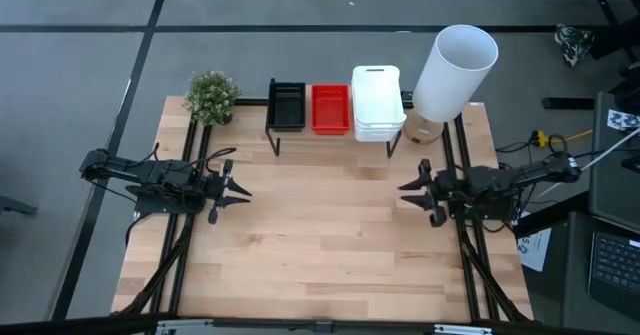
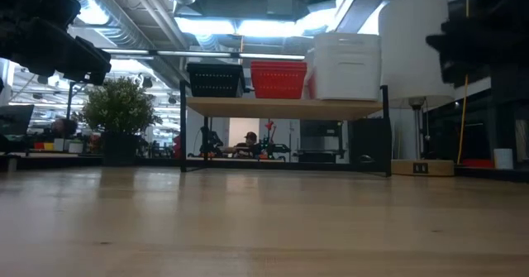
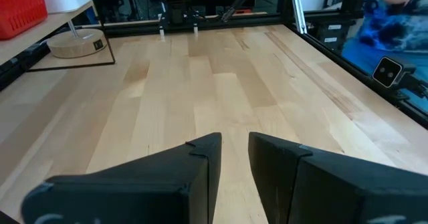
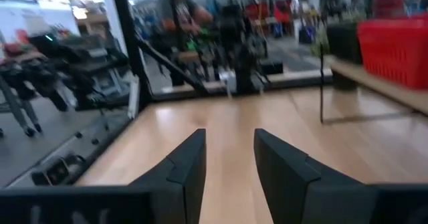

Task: Stack baskets on shelf by color
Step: Return to Home Position

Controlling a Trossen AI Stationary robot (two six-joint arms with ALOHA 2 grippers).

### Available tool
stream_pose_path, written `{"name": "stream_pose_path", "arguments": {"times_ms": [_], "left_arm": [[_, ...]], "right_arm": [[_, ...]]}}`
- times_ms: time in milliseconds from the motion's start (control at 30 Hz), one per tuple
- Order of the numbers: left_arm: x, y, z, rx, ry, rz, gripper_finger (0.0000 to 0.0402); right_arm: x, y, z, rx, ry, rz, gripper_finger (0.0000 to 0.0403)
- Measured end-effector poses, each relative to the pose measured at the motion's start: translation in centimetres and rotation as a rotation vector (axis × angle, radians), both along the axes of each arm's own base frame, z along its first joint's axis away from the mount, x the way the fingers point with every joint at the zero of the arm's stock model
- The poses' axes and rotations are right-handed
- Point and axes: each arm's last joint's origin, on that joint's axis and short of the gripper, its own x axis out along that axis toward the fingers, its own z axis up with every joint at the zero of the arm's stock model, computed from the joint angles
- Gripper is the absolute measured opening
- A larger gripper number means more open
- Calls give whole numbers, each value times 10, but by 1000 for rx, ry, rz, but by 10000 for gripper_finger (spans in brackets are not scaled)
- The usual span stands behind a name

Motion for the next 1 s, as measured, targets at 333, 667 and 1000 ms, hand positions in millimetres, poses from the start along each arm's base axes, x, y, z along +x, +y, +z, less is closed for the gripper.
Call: {"name": "stream_pose_path", "arguments": {"times_ms": [333,667,1000], "left_arm": [[0,0,0,0,0,0,69],[0,0,0,0,0,0,69],[0,0,0,0,0,0,69]], "right_arm": [[-11,-2,6,-71,-98,1,126],[-10,-1,-2,60,-4,19,126],[-10,-1,-2,63,-6,19,126]]}}
